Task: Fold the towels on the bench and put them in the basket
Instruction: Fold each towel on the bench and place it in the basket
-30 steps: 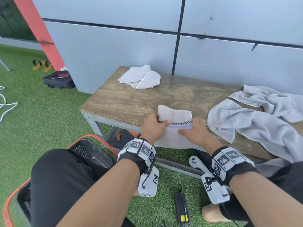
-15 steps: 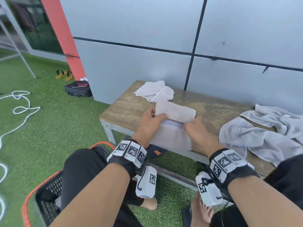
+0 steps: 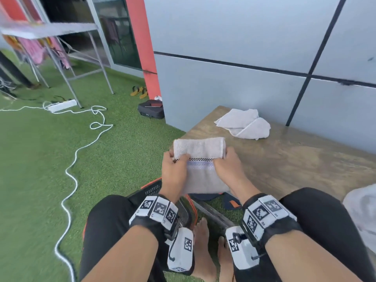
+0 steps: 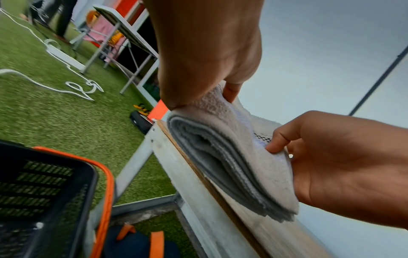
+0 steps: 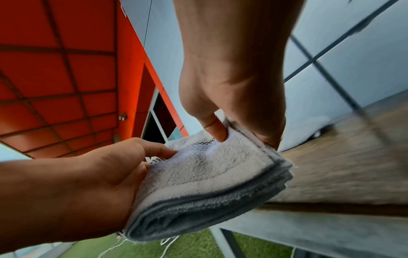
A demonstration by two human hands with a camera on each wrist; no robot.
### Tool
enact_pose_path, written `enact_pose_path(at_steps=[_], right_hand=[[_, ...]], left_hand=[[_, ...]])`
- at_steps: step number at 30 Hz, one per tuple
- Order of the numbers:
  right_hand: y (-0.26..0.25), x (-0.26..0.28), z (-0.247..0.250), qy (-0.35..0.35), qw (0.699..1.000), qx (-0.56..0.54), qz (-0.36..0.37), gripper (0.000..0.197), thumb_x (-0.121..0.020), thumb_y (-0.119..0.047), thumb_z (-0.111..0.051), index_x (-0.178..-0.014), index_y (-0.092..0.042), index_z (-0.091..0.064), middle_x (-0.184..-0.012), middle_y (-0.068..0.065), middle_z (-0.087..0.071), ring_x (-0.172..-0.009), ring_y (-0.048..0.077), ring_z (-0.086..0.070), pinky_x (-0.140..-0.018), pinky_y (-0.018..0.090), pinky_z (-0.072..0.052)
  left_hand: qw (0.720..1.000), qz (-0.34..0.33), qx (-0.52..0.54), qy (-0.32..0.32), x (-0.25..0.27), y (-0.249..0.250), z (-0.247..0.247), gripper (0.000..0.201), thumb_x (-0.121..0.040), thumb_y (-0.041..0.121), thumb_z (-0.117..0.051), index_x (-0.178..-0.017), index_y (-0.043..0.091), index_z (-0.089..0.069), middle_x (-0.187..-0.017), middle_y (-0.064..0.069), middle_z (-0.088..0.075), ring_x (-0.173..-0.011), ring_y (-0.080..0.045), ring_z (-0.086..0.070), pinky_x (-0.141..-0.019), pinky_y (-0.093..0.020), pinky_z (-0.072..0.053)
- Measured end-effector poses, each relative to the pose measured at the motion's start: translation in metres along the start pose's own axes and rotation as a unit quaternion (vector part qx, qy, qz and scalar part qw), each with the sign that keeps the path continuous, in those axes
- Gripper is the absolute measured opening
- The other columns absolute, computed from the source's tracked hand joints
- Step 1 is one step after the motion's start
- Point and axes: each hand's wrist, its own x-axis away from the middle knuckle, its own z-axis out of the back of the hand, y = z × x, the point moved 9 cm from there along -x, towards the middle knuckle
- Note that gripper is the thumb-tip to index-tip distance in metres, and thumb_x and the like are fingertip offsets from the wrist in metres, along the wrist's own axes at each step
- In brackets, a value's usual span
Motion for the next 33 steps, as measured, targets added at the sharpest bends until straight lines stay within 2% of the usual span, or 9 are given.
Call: enact_pose_path(at_steps=[8, 11, 15, 18, 20, 22, 25, 30, 33], right_hand=[[-0.002, -0.03, -0.121, -0.105, 0.991, 0.072, 0.044, 0.033, -0.085, -0.003, -0.052, -0.116, -0.013, -0.054, -0.108, 0.008, -0.064, -0.093, 0.025, -0.06, -0.068, 0.033, -0.042], [0.015, -0.036, -0.168, -0.16, 0.978, 0.124, 0.044, 0.039, -0.088, -0.003, -0.056, -0.125, -0.011, -0.047, -0.118, 0.008, -0.061, -0.101, 0.026, -0.059, -0.074, 0.031, -0.041], [0.048, -0.04, -0.217, -0.197, 0.966, 0.16, 0.052, 0.041, -0.088, -0.002, -0.06, -0.12, -0.013, -0.037, -0.105, 0.007, -0.057, -0.097, 0.028, -0.061, -0.074, 0.03, -0.039], [0.077, -0.043, -0.25, -0.238, 0.946, 0.208, 0.066, 0.04, -0.088, 0.001, -0.057, -0.117, -0.014, -0.033, -0.102, 0.011, -0.054, -0.092, 0.031, -0.057, -0.067, 0.032, -0.034], [0.1, -0.046, -0.269, -0.269, 0.93, 0.242, 0.064, 0.031, -0.091, 0.0, -0.053, -0.108, -0.019, -0.036, -0.101, 0.011, -0.05, -0.083, 0.03, -0.054, -0.06, 0.032, -0.034], [0.122, -0.049, -0.286, -0.294, 0.914, 0.274, 0.057, 0.022, -0.093, -0.001, -0.053, -0.1, -0.02, -0.042, -0.103, 0.007, -0.045, -0.081, 0.027, -0.055, -0.068, 0.037, -0.045], [0.153, -0.051, -0.308, -0.336, 0.888, 0.314, 0.026, 0.021, -0.093, 0.001, -0.052, -0.103, -0.017, -0.052, -0.112, 0.006, -0.044, -0.088, 0.026, -0.059, -0.081, 0.038, -0.049], [0.191, -0.06, -0.331, -0.385, 0.855, 0.347, -0.022, 0.034, -0.093, -0.003, -0.058, -0.126, -0.008, -0.054, -0.134, 0.013, -0.042, -0.113, 0.03, -0.055, -0.097, 0.038, -0.047], [0.208, -0.068, -0.339, -0.391, 0.851, 0.348, -0.047, 0.037, -0.093, -0.004, -0.058, -0.13, -0.006, -0.053, -0.139, 0.015, -0.041, -0.115, 0.03, -0.054, -0.096, 0.037, -0.047]], left_hand=[[0.98, 0.078, -0.11, 0.144, -0.06, -0.051, 0.093, 0.03, -0.095, 0.033, -0.061, -0.116, 0.013, -0.051, -0.108, -0.008, -0.064, -0.097, -0.028, -0.064, -0.089, -0.043, -0.052], [0.963, 0.152, -0.155, 0.161, -0.073, -0.1, 0.122, 0.036, -0.098, 0.028, -0.056, -0.126, 0.007, -0.046, -0.111, -0.009, -0.058, -0.101, -0.028, -0.057, -0.089, -0.039, -0.047], [0.937, 0.24, -0.193, 0.164, -0.082, -0.169, 0.144, 0.042, -0.096, 0.019, -0.055, -0.129, 0.001, -0.038, -0.125, -0.023, -0.055, -0.113, -0.036, -0.057, -0.101, -0.045, -0.046], [0.925, 0.26, -0.233, 0.15, -0.094, -0.215, 0.153, 0.027, -0.098, 0.013, -0.053, -0.118, 0.007, -0.036, -0.117, -0.023, -0.058, -0.105, -0.033, -0.057, -0.092, -0.038, -0.042], [0.915, 0.278, -0.275, 0.1, -0.106, -0.246, 0.152, 0.017, -0.097, 0.013, -0.054, -0.113, 0.007, -0.05, -0.11, -0.016, -0.064, -0.106, -0.032, -0.06, -0.091, -0.032, -0.044], [0.905, 0.3, -0.297, 0.058, -0.114, -0.278, 0.154, 0.016, -0.095, 0.01, -0.055, -0.107, 0.007, -0.065, -0.105, -0.012, -0.069, -0.1, -0.029, -0.065, -0.09, -0.035, -0.052], [0.894, 0.34, -0.292, 0.027, -0.119, -0.314, 0.152, 0.017, -0.093, 0.003, -0.055, -0.099, 0.01, -0.068, -0.085, -0.003, -0.064, -0.07, -0.015, -0.056, -0.065, -0.03, -0.051], [0.88, 0.373, -0.295, -0.022, -0.13, -0.349, 0.14, 0.031, -0.097, 0.002, -0.05, -0.117, 0.018, -0.068, -0.084, 0.006, -0.058, -0.062, -0.008, -0.046, -0.054, -0.023, -0.043], [0.877, 0.383, -0.29, -0.022, -0.136, -0.368, 0.137, 0.039, -0.097, 0.001, -0.049, -0.129, 0.015, -0.066, -0.091, -0.003, -0.065, -0.052, -0.008, -0.043, -0.041, -0.019, -0.037]])
